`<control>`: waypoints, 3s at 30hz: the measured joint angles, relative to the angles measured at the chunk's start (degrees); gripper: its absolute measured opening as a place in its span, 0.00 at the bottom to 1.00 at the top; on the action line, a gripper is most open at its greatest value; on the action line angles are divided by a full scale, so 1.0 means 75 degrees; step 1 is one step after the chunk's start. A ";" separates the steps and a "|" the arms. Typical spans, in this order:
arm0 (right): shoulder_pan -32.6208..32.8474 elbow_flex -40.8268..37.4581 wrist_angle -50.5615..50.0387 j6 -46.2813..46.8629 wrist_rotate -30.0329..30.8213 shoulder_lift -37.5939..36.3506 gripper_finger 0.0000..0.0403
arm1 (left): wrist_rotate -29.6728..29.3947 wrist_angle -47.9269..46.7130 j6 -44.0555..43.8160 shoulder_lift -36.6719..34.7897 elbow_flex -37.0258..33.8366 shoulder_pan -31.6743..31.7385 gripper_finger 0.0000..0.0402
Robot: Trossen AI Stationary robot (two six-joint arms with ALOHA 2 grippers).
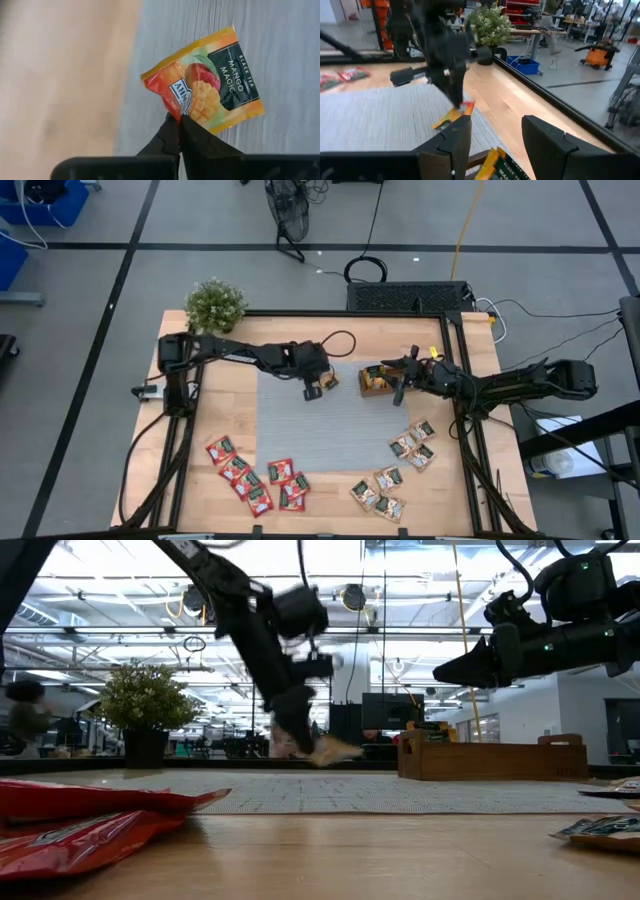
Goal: Pick & Place Tea
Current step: Put the yellow tea bag into the left section of the wooden organizer
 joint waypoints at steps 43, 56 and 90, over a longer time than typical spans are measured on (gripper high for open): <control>0.0597 0.1524 0.1410 0.0961 0.0426 0.2534 0.00 | -0.1664 0.3227 0.1451 -0.0661 0.0006 -0.0830 0.04; 0.0726 0.5032 -0.8076 -0.0115 0.0458 0.0364 0.00 | -0.1673 0.2090 0.0812 -0.1284 -0.0037 -0.1064 0.05; 0.0787 0.0802 0.3231 -0.1316 0.0520 0.1156 0.02 | -0.1012 0.6029 0.0693 -0.1281 -0.0172 -0.0594 0.02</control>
